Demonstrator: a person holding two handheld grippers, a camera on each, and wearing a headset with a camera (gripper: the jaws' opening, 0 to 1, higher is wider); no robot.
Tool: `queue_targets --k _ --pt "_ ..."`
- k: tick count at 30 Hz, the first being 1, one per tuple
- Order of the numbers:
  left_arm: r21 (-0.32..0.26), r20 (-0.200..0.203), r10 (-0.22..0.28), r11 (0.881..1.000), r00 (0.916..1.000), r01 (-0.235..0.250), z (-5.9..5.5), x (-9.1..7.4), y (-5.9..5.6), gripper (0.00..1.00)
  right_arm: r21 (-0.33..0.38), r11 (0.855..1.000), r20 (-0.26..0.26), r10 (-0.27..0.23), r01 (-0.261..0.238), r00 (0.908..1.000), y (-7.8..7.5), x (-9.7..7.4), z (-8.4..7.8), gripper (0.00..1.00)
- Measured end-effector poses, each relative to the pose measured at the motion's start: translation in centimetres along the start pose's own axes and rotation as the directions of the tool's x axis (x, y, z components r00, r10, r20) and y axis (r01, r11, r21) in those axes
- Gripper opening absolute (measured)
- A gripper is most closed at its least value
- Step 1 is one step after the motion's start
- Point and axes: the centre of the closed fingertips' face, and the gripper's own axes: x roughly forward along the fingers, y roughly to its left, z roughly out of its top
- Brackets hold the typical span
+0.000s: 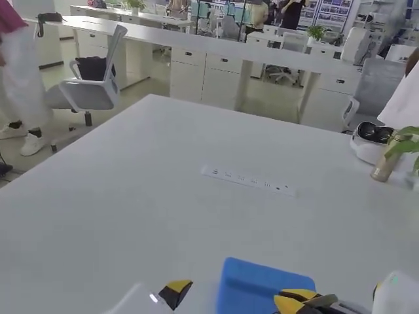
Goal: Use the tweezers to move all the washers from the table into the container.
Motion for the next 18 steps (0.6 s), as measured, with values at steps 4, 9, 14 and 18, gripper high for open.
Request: queue_targets --k 4,9,14,18 --pt "0.002 -0.001 0.0 1.0 1.0 0.0 0.0 0.0 0.0 0.77 0.008 1.0 -0.003 -0.003 0.003 1.0 0.3 -0.2 -0.4 0.03" --pt "0.006 -0.007 -0.003 1.0 1.0 0.003 -0.1 -0.1 -0.1 0.77 0.027 1.0 -0.007 -0.005 0.005 1.0 0.4 -0.4 -0.6 0.03" --pt "0.006 -0.011 -0.004 1.0 0.9999 0.004 -0.2 0.0 -0.1 0.76 0.052 0.999 -0.01 -0.006 0.006 0.9999 0.6 -0.4 -1.1 0.03" --pt "0.006 -0.01 0.001 1.0 1.0 -0.001 -0.2 -0.1 0.0 0.76 0.082 0.997 -0.029 0.008 -0.005 0.9995 0.9 -0.1 -2.0 0.03"
